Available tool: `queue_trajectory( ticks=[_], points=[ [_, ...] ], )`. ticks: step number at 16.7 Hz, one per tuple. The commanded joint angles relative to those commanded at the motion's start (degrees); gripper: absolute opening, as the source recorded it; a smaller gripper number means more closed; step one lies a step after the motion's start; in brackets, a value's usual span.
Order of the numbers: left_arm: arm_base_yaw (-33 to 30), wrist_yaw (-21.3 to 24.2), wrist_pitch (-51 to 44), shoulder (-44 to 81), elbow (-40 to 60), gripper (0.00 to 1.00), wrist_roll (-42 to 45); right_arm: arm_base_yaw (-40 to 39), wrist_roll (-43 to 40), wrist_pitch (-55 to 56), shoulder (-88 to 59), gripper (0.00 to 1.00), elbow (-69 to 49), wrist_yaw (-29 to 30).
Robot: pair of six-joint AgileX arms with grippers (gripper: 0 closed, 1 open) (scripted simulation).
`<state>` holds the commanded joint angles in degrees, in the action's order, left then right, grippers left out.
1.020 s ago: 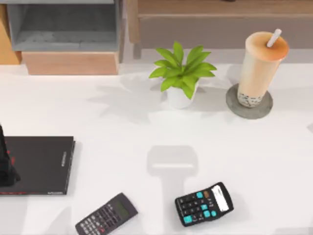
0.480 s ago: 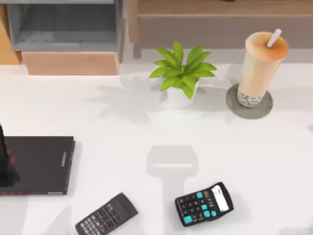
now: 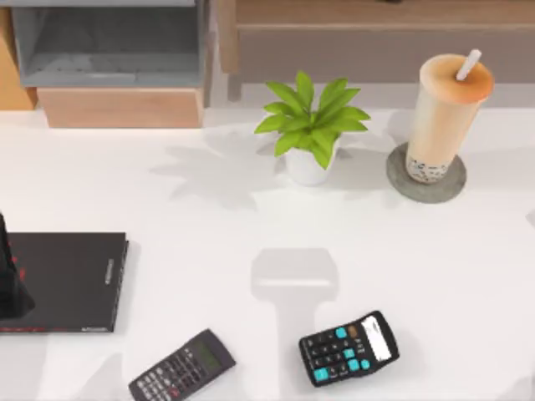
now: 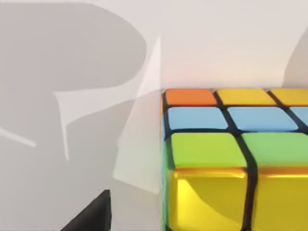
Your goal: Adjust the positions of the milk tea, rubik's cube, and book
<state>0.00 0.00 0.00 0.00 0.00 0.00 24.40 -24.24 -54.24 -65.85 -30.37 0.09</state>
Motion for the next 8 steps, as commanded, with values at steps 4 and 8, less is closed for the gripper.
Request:
queue_trajectory(
  ticks=[4, 8],
  points=[
    [0.0, 0.0, 0.0, 0.0, 0.0, 1.0, 0.0, 0.01, -0.01, 0.63, -0.3, 1.0, 0.62, 0.0],
    [0.0, 0.0, 0.0, 0.0, 0.0, 1.0, 0.0, 0.01, -0.01, 0.63, -0.3, 0.77, 0.62, 0.0]
  ],
)
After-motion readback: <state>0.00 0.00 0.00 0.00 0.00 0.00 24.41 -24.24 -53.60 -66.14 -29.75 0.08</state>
